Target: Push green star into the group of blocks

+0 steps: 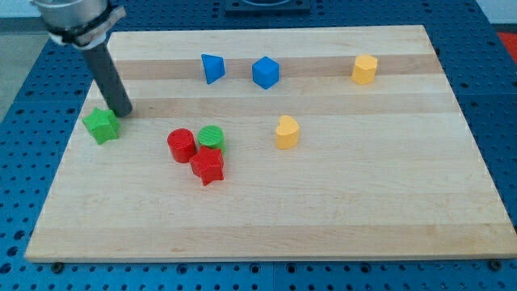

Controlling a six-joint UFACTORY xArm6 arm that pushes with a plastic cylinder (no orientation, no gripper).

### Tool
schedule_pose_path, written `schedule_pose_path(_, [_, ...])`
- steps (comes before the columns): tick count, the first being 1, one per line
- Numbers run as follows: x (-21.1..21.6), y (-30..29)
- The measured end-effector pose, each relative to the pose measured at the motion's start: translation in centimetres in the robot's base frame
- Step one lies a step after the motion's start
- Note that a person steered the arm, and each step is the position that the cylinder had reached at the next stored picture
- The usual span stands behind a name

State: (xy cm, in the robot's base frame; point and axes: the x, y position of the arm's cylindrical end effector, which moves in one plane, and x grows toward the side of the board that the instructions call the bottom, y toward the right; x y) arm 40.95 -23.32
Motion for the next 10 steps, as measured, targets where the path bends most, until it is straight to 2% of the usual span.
schedule_pose_path(1, [4.7, -0.4])
schedule_pose_path(2, [6.1, -0.4])
schedule_pose_path(3, [2.3, -0.8])
schedule_pose_path(4, [-0.1, -4.1])
schedule_pose_path(5, [2.9, -5.8])
schedule_pose_path(6, [7.2, -5.7])
schedule_pose_path(7, [9.7, -5.2])
schedule_pose_path(9, [6.8, -6.2])
schedule_pose_path(10, [8.1, -2.7])
